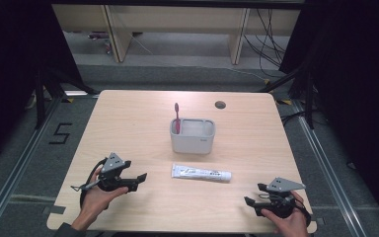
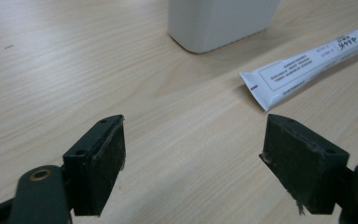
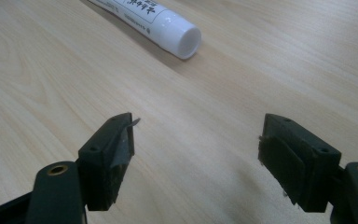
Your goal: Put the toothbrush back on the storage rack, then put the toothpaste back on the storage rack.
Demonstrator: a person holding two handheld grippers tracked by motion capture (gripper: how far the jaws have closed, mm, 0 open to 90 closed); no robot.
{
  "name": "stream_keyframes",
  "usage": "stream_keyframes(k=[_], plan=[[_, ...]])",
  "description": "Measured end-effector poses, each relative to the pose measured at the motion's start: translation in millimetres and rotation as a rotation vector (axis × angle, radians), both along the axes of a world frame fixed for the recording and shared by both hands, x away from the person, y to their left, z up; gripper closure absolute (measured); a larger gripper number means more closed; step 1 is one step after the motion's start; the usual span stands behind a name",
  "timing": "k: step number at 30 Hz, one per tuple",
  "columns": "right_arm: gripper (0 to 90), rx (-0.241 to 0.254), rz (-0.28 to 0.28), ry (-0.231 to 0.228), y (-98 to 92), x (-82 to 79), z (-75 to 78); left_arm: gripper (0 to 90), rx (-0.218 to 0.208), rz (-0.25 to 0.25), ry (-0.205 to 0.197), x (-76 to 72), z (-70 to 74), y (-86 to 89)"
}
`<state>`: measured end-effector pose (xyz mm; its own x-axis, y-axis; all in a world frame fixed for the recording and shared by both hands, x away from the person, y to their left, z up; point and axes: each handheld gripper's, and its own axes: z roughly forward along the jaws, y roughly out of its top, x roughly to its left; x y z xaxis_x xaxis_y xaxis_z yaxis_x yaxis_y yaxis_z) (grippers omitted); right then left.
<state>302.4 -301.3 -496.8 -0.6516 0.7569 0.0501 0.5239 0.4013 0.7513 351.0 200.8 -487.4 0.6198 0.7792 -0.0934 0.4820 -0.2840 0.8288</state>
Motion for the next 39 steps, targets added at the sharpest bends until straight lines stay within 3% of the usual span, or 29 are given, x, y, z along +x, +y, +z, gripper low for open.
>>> stream_keyframes(k=[5, 6, 10, 12, 14, 15, 16, 19, 22, 23, 25, 26, 28, 29, 32, 34, 35, 39], plan=[[27.1, 0.003, -0.004, 0.020, 0.0, -1.3, 0.2, 17.4, -0.005, 0.010, -0.005, -4.7, -3.0, 2.0], [27.2, 0.019, -0.012, 0.034, 0.9, -2.1, -0.6, 17.4, 0.026, -0.009, 0.000, -7.7, -2.9, 4.7], [27.2, 0.017, -0.012, 0.034, 1.0, -2.1, -0.8, 17.4, 0.008, 0.002, -0.001, -12.3, -5.5, 2.9], [27.2, 0.003, -0.014, 0.020, -0.3, -2.0, 0.0, 17.4, 0.026, -0.007, 0.001, -15.7, -6.0, 3.7], [27.2, 0.019, -0.025, 0.048, 1.8, -3.5, -0.1, 17.8, 0.060, -0.021, 0.007, -21.8, -7.6, 4.4], [27.2, 0.010, -0.018, 0.039, 1.4, -3.2, 0.1, 17.9, 0.058, -0.017, 0.006, -24.0, -9.4, 3.7], [27.2, 0.004, -0.016, 0.033, 1.5, -3.0, 0.1, 18.1, 0.092, -0.038, 0.011, -25.7, -9.7, 5.6], [27.2, -0.009, 0.008, -0.003, 0.7, -1.3, 0.9, 18.2, 0.099, -0.034, 0.021, -30.4, -13.2, 4.5], [27.2, 0.003, 0.000, 0.019, 2.8, -1.9, 1.2, 18.2, 0.101, -0.043, 0.023, -32.1, -13.7, 4.7], [27.2, -0.011, 0.007, -0.005, 2.1, -0.3, 0.9, 18.2, 0.088, -0.030, 0.018, -34.2, -14.1, 4.2], [27.2, 0.011, -0.002, 0.033, 4.2, -1.4, 0.4, 18.2, 0.101, -0.034, 0.026, -35.7, -14.1, 5.6], [27.2, 0.001, 0.026, 0.008, 2.8, 1.5, 0.1, 18.2, 0.101, -0.032, 0.022, -36.3, -15.4, 5.7], [27.2, 0.003, 0.014, 0.003, 2.9, 0.6, 2.4, 18.2, 0.094, -0.031, 0.021, -36.6, -16.9, 5.2], [27.2, 0.020, 0.006, 0.022, 4.5, -0.4, 3.5, 18.2, 0.107, -0.031, 0.025, -37.8, -17.6, 5.1], [27.2, 0.016, 0.034, -0.019, 4.1, 3.3, 7.1, 18.2, 0.116, -0.042, 0.026, -37.5, -19.5, 4.8], [27.1, 0.037, 0.040, 0.009, 6.6, 3.4, 8.1, 18.2, 0.121, -0.040, 0.029, -37.7, -19.6, 4.4], [27.1, 0.029, 0.051, -0.012, 9.0, 5.3, 10.5, 18.2, 0.129, -0.044, 0.027, -38.1, -19.6, 4.5], [27.0, 0.014, 0.094, 0.006, 24.1, 10.5, 19.6, 17.8, 0.118, -0.049, 0.034, -39.5, -23.3, 3.8]])
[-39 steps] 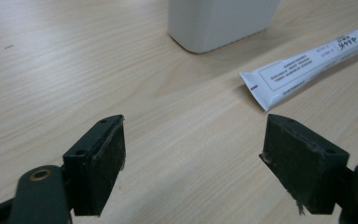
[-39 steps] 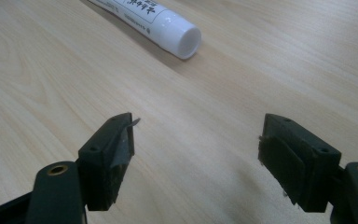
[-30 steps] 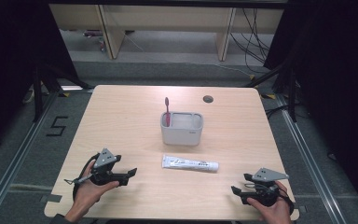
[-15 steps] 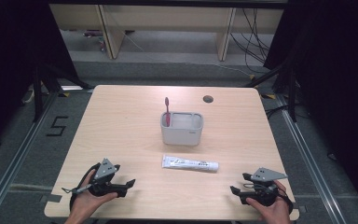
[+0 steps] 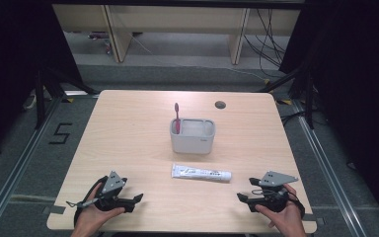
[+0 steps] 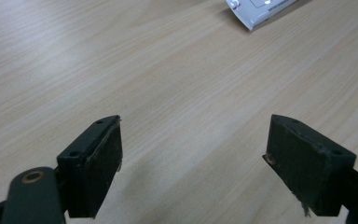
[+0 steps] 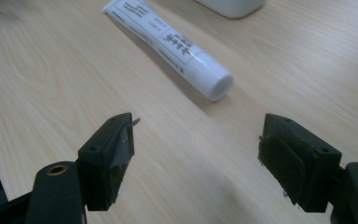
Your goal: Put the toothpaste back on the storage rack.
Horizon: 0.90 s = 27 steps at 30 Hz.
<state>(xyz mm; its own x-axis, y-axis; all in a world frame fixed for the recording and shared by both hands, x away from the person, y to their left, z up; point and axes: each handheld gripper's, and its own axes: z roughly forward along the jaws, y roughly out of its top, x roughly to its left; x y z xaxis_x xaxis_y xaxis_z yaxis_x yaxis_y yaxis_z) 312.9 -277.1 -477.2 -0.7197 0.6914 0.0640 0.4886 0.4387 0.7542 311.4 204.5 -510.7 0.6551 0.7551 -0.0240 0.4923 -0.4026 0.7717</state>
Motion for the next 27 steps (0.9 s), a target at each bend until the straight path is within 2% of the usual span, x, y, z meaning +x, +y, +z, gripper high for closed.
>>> stream_keyframes(k=[1, 2, 3, 4, 6, 7, 8, 10, 12, 16, 17, 18, 21, 22, 23, 24, 25, 27], plan=[[27.0, 0.000, 0.000, 0.000, 0.0, 0.0, 0.0, 16.9, 0.000, 0.000, 0.000, 0.0, 0.0, 0.0], [26.9, -0.007, 0.019, -0.021, 2.0, 3.0, 1.5, 16.9, 0.012, 0.002, 0.003, -0.3, 0.6, 1.0], [26.3, -0.021, 0.041, -0.037, 5.5, 6.1, 3.6, 16.5, 0.006, 0.006, 0.003, 0.4, 1.3, 1.0], [26.1, -0.029, 0.045, -0.008, 13.0, 7.7, 7.1, 16.4, -0.003, 0.013, 0.000, 0.6, 1.2, 1.0], [25.9, -0.039, 0.061, -0.020, 22.2, 13.1, 10.6, 16.1, -0.002, 0.012, 0.001, 0.0, 2.0, 2.2], [25.9, -0.044, 0.067, -0.005, 29.0, 15.5, 13.1, 15.8, 0.001, 0.009, 0.002, 0.1, 2.5, 2.8], [25.9, -0.057, 0.081, -0.019, 32.3, 18.5, 14.1, 15.8, -0.012, 0.013, -0.003, 0.2, 2.2, 2.3], [25.9, -0.073, 0.103, -0.016, 43.0, 26.8, 16.7, 15.8, 0.006, 0.009, 0.003, 0.1, 2.6, 3.9], [25.9, -0.083, 0.107, -0.001, 47.1, 29.6, 17.2, 15.8, 0.002, 0.009, -0.004, -0.3, 1.4, 4.1], [25.9, -0.099, 0.143, -0.004, 63.2, 41.6, 18.1, 15.8, 0.007, 0.014, -0.005, -0.2, 1.7, 5.4], [25.9, -0.109, 0.144, 0.015, 66.4, 42.5, 19.1, 15.8, 0.007, 0.018, -0.006, -0.2, 1.7, 5.3], [25.9, -0.123, 0.169, 0.002, 71.6, 46.9, 19.6, 15.8, 0.009, 0.010, -0.002, -0.1, 2.2, 5.9], [25.9, -0.140, 0.178, -0.002, 79.2, 52.5, 21.9, 15.8, 0.014, 0.009, -0.001, 0.4, 2.6, 5.7], [25.9, -0.140, 0.178, -0.002, 79.2, 52.5, 21.9, 15.8, 0.002, 0.009, -0.009, 1.0, 0.8, 4.8], [25.9, -0.143, 0.179, 0.015, 82.7, 53.0, 22.9, 15.9, 0.014, 0.007, -0.001, 0.5, 0.7, 4.9], [26.0, -0.162, 0.185, 0.012, 85.7, 55.8, 23.3, 15.9, 0.015, 0.006, 0.000, 0.3, 0.9, 5.0], [25.9, -0.171, 0.215, 0.006, 87.9, 59.3, 23.5, 15.9, 0.006, 0.008, -0.007, 0.6, 0.7, 4.6], [26.0, -0.179, 0.215, 0.011, 93.3, 66.0, 23.7, 15.9, 0.007, 0.010, -0.009, 0.4, 1.8, 4.6]])
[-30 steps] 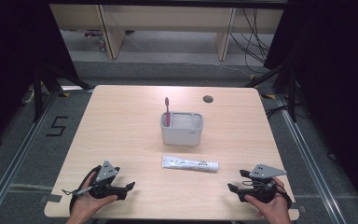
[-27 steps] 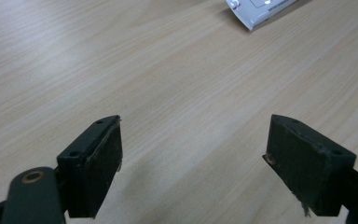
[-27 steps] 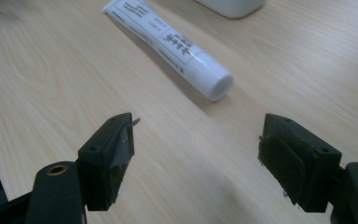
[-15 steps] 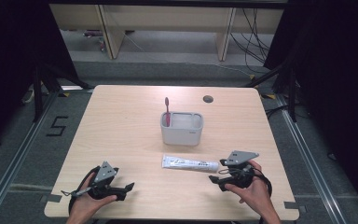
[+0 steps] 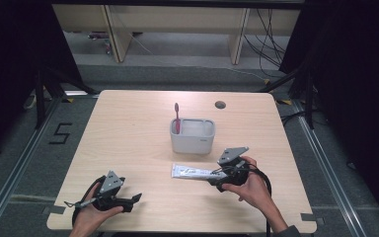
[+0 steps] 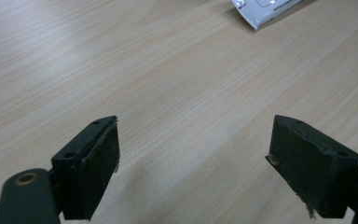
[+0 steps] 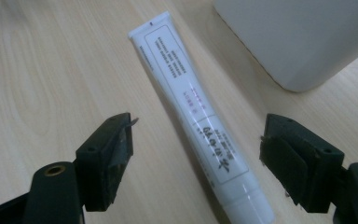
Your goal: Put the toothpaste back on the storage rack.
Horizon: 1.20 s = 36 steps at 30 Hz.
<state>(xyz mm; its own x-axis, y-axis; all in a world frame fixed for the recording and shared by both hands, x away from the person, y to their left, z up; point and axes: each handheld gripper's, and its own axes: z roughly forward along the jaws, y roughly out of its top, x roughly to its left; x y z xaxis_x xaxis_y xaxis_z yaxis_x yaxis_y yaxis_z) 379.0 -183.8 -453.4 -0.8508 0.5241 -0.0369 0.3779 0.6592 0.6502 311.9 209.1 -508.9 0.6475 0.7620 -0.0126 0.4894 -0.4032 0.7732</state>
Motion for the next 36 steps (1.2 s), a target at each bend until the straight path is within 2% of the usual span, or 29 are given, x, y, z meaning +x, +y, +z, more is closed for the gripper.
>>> stream_keyframes(k=[2, 4, 8, 9, 10, 14, 15, 17, 18, 21, 23, 26, 36], plan=[[26.0, -0.017, 0.005, 0.014, 1.5, 2.3, 0.7, 15.9, 0.009, -0.003, 0.008, -0.7, 0.1, 0.4], [26.0, -0.018, 0.003, 0.030, 6.4, 6.0, 0.6, 15.9, -0.004, -0.004, -0.003, 0.3, -0.7, -0.4], [26.0, -0.024, 0.022, 0.024, 15.4, 12.8, -1.0, 15.9, 0.016, 0.000, 0.003, -0.4, -1.2, -1.3], [26.0, -0.025, 0.011, 0.037, 17.0, 12.7, -0.9, 15.9, 0.020, -0.003, 0.003, -0.3, -1.2, -1.2], [26.0, -0.040, 0.033, 0.029, 18.5, 15.6, -0.4, 15.9, 0.006, -0.011, 0.003, -0.2, -0.9, -1.8], [26.2, -0.049, 0.040, 0.034, 27.8, 20.5, -3.7, 15.9, 0.009, -0.004, 0.007, -0.8, -1.8, -2.1], [26.8, -0.069, 0.064, 0.038, 31.9, 23.4, -4.5, 15.9, 0.007, -0.003, 0.007, -0.6, -1.6, -2.2], [27.7, -0.082, 0.053, 0.034, 34.0, 23.9, -5.6, 15.9, 0.025, -0.016, 0.006, 0.2, -0.2, -1.4], [29.3, -0.105, 0.083, 0.051, 38.5, 26.3, -6.7, 15.9, 0.008, -0.010, 0.006, -0.5, -1.3, -2.5], [29.9, -0.122, 0.092, 0.044, 41.8, 29.0, -9.5, 15.9, 0.008, -0.015, 0.008, -0.3, -0.7, -2.2], [32.0, -0.140, 0.085, 0.082, 44.4, 30.0, -13.2, 15.9, 0.006, -0.007, 0.005, -1.1, -2.0, -2.1], [33.9, -0.168, 0.096, 0.080, 45.5, 33.7, -17.4, 15.9, 0.005, -0.009, 0.004, -0.8, -0.7, -1.8], [40.2, -0.200, 0.108, 0.106, 42.2, 37.1, -21.8, 15.9, 0.004, -0.010, 0.007, -1.0, -1.1, -1.9]])
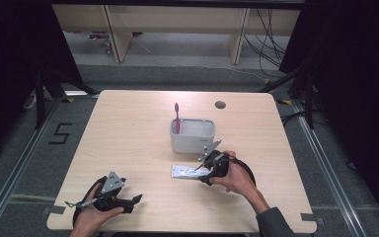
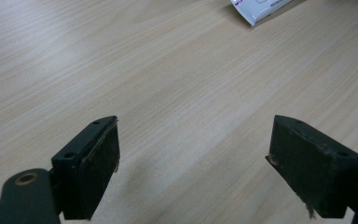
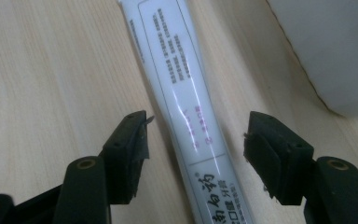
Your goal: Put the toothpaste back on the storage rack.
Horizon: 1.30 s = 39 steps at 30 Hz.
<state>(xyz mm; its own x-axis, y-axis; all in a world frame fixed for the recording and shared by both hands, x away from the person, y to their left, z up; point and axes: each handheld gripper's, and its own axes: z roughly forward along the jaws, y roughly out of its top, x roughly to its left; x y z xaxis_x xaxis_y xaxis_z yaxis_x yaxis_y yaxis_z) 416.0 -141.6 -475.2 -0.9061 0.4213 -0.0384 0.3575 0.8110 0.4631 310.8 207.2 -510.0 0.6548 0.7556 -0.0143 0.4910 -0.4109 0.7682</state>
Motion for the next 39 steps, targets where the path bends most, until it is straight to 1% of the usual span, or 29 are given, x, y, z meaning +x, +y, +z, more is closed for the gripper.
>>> stream_keyframes(k=[3, 5, 6, 9, 10, 11, 13, 18, 19, 21, 22, 25, 26, 27, 28, 29, 30, 31, 32, 33, 34, 35, 36, 37, 38, 39], plan=[[43.2, -0.013, 0.011, 0.010, -0.6, 2.0, -2.6, 15.9, -0.006, 0.000, -0.001, 0.5, -0.2, -0.2], [44.0, -0.015, 0.011, 0.017, -0.8, 2.3, -3.0, 15.9, 0.001, -0.001, 0.001, -0.2, -0.6, -0.2], [44.4, -0.025, 0.016, 0.014, -0.8, 3.7, -4.6, 15.9, -0.002, -0.003, 0.001, 0.1, -0.6, -0.3], [44.4, -0.028, 0.022, 0.014, -0.9, 4.9, -5.7, 15.9, 0.002, -0.008, 0.005, 0.4, 0.3, -0.2], [44.5, -0.033, 0.008, 0.020, -1.0, 4.9, -6.0, 15.9, 0.000, -0.006, 0.001, 0.2, -0.3, -0.2], [45.3, -0.035, 0.008, 0.019, -1.0, 5.1, -6.2, 15.9, -0.004, -0.004, 0.000, 0.1, -0.5, -0.1], [47.5, -0.037, 0.016, 0.028, -0.9, 5.3, -6.4, 15.9, 0.001, -0.001, 0.004, 0.2, 0.7, 0.1], [51.0, -0.049, 0.019, 0.039, -0.7, 6.3, -6.8, 15.9, 0.005, -0.004, -0.004, 0.3, 1.4, 1.0], [53.9, -0.050, 0.027, 0.041, -0.6, 6.4, -7.1, 15.9, 0.003, -0.004, -0.003, 0.2, 1.2, 1.0], [54.1, -0.054, 0.026, 0.040, -0.2, 6.3, -7.7, 15.9, 0.004, -0.006, -0.002, 0.0, 1.0, 1.2], [54.8, -0.065, 0.032, 0.042, 0.3, 6.6, -8.2, 15.9, 0.006, -0.006, -0.002, 0.0, 0.9, 1.2], [55.2, -0.070, 0.035, 0.042, 1.0, 6.9, -8.2, 15.9, 0.000, -0.002, -0.003, 0.0, 0.7, 0.5], [55.2, -0.076, 0.038, 0.053, 1.6, 8.2, -7.4, 15.9, 0.000, -0.004, 0.000, -0.2, 0.4, 0.5], [55.4, -0.086, 0.035, 0.054, 2.6, 8.6, -7.0, 15.9, -0.001, -0.003, 0.001, -0.2, 0.6, 0.2], [55.4, -0.086, 0.035, 0.054, 2.6, 8.6, -7.0, 15.9, -0.001, -0.003, 0.001, -0.2, 0.6, 0.2], [55.7, -0.096, 0.042, 0.057, 3.6, 9.3, -6.6, 15.9, -0.001, -0.001, -0.001, -0.2, 1.0, -0.4], [56.2, -0.100, 0.046, 0.059, 4.7, 9.3, -6.1, 15.9, 0.010, 0.001, -0.004, 0.2, 1.0, -0.1], [57.3, -0.113, 0.058, 0.063, 6.2, 10.2, -6.2, 15.9, 0.005, -0.007, 0.004, -0.3, 0.9, -0.2], [57.3, -0.113, 0.058, 0.063, 6.2, 10.2, -6.2, 15.9, 0.005, -0.006, 0.000, -0.3, 0.4, -0.3], [59.1, -0.130, 0.056, 0.067, 7.3, 10.2, -6.1, 15.9, 0.004, -0.005, 0.003, -0.2, 1.0, -0.4], [59.1, -0.130, 0.056, 0.067, 7.3, 10.2, -6.1, 15.9, 0.004, -0.005, 0.003, -0.2, 1.0, -0.4], [60.4, -0.127, 0.059, 0.068, 7.3, 10.4, -6.1, 15.9, -0.005, 0.001, -0.007, -0.5, 0.7, -0.9], [62.1, -0.127, 0.072, 0.068, 7.6, 10.9, -6.1, 15.9, -0.001, -0.004, -0.007, -0.7, 0.9, -0.6], [64.3, -0.135, 0.058, 0.072, 8.2, 9.8, -5.2, 15.9, -0.003, -0.003, -0.010, -1.1, 0.6, -0.6], [64.3, -0.135, 0.058, 0.072, 8.2, 9.8, -5.2, 15.9, -0.003, -0.003, -0.010, -1.1, 0.6, -0.6], [66.1, -0.153, 0.061, 0.074, 9.1, 8.9, -3.6, 15.9, -0.001, -0.003, -0.009, -0.9, 1.0, -0.7]])
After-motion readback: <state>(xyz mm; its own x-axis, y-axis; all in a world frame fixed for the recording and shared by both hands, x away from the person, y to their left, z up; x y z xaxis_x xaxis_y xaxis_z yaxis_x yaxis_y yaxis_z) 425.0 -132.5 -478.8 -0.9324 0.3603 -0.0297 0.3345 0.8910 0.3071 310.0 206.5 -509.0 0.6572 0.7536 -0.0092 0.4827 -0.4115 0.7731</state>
